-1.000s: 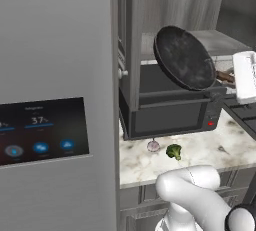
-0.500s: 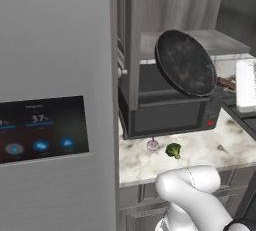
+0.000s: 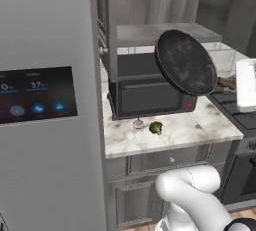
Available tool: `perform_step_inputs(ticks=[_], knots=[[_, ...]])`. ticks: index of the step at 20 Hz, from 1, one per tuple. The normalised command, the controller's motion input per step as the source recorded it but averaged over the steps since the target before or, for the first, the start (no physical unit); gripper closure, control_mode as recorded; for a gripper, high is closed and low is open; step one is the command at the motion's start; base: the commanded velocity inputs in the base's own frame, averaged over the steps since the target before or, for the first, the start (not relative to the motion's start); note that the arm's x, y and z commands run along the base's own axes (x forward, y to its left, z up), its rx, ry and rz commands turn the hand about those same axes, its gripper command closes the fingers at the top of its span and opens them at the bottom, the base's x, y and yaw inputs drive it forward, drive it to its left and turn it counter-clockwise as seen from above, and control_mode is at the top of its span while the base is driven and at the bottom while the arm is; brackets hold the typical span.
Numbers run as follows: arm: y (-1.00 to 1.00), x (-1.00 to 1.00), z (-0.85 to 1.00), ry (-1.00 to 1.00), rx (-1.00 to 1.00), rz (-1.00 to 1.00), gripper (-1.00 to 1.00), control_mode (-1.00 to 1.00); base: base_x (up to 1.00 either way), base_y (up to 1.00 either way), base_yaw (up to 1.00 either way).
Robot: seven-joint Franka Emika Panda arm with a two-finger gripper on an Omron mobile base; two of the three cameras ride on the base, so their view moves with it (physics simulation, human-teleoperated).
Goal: Pick the pan from the cabinet and place it on the stove. Then turn on the stove burner for the pan.
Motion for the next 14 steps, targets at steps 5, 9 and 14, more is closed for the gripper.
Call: perform_step_inputs(ticks=[5,9,14], knots=[[0.00,0.00,0.00,0.00,0.00,0.00,1.00,1.00,-0.47,-0.61,-0.01],[0.00,0.00,0.00,0.00,0.00,0.00,1.00,1.00,-0.54,-0.70,0.00],[0.00,0.00,0.00,0.00,0.00,0.00,1.00,1.00,-0.53,-0.75,0.00]])
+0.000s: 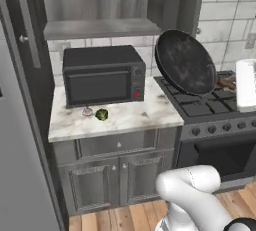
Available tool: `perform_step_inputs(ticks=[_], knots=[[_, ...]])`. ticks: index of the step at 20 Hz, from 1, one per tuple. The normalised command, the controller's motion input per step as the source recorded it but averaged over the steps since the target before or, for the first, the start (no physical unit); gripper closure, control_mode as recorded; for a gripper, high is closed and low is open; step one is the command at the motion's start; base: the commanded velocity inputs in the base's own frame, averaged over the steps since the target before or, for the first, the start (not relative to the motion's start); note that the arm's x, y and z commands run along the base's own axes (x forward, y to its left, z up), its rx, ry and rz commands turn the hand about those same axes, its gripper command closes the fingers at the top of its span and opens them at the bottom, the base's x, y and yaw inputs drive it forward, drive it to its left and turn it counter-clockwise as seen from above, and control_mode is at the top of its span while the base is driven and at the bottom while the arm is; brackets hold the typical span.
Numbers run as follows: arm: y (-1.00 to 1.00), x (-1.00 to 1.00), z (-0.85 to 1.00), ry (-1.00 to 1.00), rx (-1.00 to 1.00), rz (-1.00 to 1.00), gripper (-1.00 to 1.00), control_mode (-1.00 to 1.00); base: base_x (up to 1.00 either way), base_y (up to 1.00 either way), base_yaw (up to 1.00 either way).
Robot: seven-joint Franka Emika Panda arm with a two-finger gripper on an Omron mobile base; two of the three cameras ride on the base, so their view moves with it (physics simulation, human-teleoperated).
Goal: Pick the pan from the cabinet and place it on the stove. Then turn on the stove burner for the pan.
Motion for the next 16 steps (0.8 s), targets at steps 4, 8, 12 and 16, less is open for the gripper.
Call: perform_step_inputs(ticks=[4,8,12,16], knots=[[0.00,0.00,0.00,0.00,0.00,0.00,1.00,1.00,-0.47,-0.78,0.00],[0.00,0.00,0.00,0.00,0.00,0.00,1.00,1.00,-0.39,-0.75,0.00],[0.00,0.00,0.00,0.00,0.00,0.00,1.00,1.00,-0.19,-0.72,0.00],[0.00,0.00,0.00,0.00,0.00,0.00,1.00,1.00,0.03,-0.68,0.00]])
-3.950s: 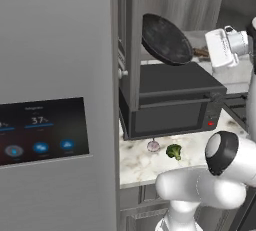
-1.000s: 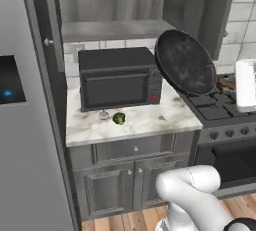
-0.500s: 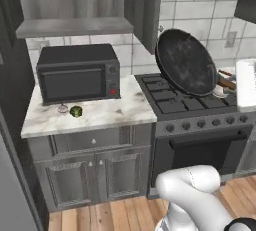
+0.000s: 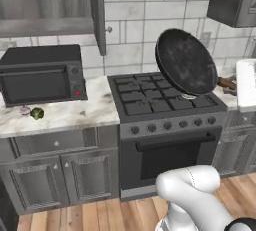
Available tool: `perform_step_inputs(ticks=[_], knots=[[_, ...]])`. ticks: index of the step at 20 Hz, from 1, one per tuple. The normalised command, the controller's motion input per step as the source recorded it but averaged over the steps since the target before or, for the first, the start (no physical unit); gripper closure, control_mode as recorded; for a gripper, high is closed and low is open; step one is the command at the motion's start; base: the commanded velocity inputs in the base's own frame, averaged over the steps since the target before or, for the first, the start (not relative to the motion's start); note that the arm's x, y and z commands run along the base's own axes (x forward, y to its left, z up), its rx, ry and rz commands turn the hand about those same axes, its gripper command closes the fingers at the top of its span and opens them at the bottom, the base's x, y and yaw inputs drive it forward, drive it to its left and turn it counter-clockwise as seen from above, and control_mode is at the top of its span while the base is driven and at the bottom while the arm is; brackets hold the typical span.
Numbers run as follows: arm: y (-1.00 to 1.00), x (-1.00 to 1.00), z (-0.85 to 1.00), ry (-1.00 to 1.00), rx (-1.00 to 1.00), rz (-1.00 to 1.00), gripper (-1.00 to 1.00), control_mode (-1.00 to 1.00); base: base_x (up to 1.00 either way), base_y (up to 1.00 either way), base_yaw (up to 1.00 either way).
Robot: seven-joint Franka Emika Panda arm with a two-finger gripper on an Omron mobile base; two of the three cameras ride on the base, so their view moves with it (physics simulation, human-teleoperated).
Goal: Pick the pan from the cabinet and place it on the stove. Then turn on the stove burner for the pan.
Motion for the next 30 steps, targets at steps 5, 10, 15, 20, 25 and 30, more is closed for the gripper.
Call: perform_step_inputs(ticks=[5,10,15,20,25,30], knots=[[0.00,0.00,0.00,0.00,0.00,0.00,1.00,1.00,0.20,-0.59,0.00],[0.00,0.00,0.00,0.00,0.00,0.00,1.00,1.00,0.41,-0.46,0.00],[0.00,0.00,0.00,0.00,0.00,0.00,1.00,1.00,0.57,-0.38,0.00],[0.00,0.00,0.00,0.00,0.00,0.00,1.00,1.00,0.56,-0.41,0.00],[0.00,0.00,0.00,0.00,0.00,0.00,1.00,1.00,0.50,-0.43,0.00],[0.00,0.00,0.00,0.00,0.00,0.00,1.00,1.00,0.46,-0.37,0.00]])
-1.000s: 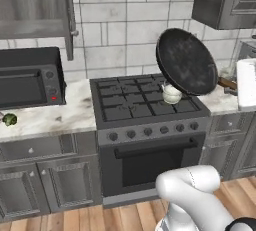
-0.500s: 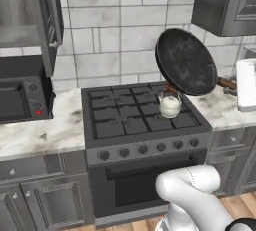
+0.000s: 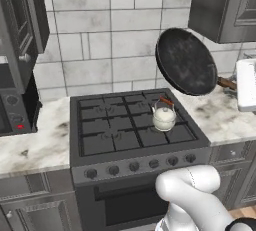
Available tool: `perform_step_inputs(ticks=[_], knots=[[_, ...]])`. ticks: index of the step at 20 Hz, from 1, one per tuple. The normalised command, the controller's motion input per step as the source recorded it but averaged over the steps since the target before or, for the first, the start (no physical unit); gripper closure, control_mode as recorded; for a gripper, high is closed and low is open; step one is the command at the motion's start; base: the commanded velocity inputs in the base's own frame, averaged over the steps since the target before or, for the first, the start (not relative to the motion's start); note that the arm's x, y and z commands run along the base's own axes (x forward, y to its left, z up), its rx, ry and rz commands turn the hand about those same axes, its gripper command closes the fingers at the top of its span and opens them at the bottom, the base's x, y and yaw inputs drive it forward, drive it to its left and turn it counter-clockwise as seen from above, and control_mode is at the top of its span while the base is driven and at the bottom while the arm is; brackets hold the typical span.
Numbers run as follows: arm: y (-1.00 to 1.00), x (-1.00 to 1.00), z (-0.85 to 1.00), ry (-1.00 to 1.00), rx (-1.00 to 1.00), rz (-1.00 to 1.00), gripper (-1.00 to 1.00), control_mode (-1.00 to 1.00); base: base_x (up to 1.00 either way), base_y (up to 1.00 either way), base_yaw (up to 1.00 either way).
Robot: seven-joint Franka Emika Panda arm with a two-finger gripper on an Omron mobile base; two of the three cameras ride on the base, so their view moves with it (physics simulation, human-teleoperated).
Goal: Pick the pan from the cabinet and place it on the stove. Then turn on the stove burner for the pan.
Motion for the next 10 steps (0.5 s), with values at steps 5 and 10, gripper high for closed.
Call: perform_step_inputs(ticks=[5,10], knots=[[0.00,0.00,0.00,0.00,0.00,0.00,1.00,1.00,0.43,-0.27,0.00],[0.00,0.00,0.00,0.00,0.00,0.00,1.00,1.00,0.46,-0.20,-0.01]])
